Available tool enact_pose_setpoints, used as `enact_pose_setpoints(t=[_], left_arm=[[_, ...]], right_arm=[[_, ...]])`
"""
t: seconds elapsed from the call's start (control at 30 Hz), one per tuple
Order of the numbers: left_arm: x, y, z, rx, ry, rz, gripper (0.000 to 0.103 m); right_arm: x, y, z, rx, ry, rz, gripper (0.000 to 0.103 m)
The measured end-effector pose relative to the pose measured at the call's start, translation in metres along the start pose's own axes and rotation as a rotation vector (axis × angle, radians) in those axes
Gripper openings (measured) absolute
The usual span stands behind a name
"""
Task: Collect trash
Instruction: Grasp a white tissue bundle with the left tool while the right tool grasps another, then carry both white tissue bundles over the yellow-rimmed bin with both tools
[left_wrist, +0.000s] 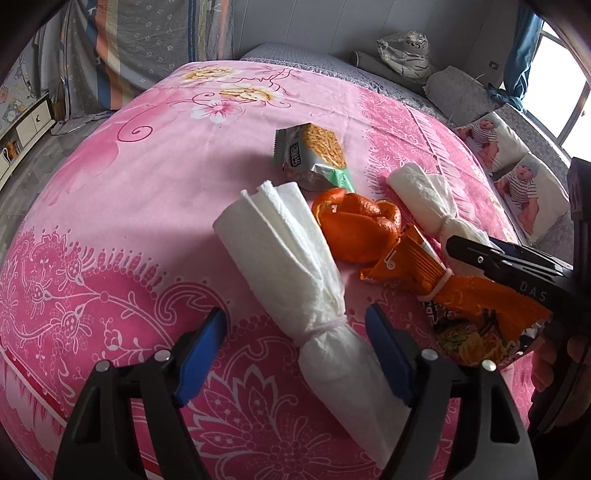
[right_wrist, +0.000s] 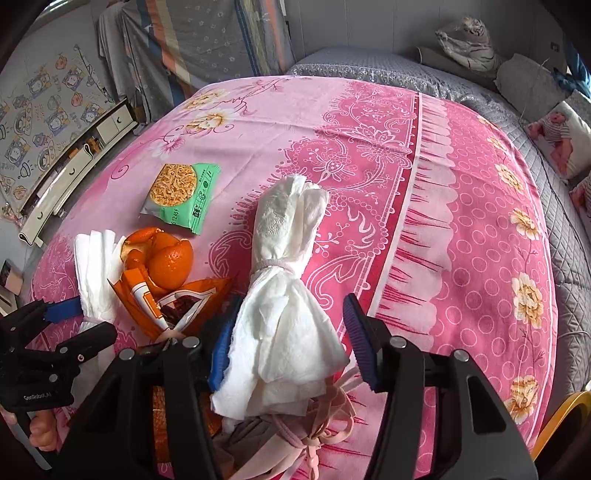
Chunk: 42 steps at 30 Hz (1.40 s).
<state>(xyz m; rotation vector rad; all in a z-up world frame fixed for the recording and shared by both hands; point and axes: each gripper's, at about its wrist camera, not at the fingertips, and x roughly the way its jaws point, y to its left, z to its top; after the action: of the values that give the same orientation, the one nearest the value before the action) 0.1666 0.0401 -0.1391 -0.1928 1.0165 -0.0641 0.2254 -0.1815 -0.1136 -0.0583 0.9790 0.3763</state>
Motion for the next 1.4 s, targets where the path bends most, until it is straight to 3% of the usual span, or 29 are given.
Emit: enact_pose_setpoints(t=[0.23,0.37,0.53,1.4], left_arm=[[0.003,-0.007,0.002,0.026,0.012,-0.001,0.049],[0.003,-0.012,0.002,0.041,0.013,0.003,0.042],[0.001,-0.013,0.001,0.041,0.011,0.01,0.037],[-0.05,-0.014,-0.015,0.05,-0.068,-0.009,0.035]], right_arm=[[0.003,-0.001,-0.002,0.002,0.005,0.023,0.031],[0.002,0.002,-0.003,-0.006,0.0,0.029,0.022],[-0.005,0.001,-0.005,-0.009,-0.039,0.031,0.018],[-0.069,-0.04,-0.063,0.051,-0.151,-0.061,0.018]])
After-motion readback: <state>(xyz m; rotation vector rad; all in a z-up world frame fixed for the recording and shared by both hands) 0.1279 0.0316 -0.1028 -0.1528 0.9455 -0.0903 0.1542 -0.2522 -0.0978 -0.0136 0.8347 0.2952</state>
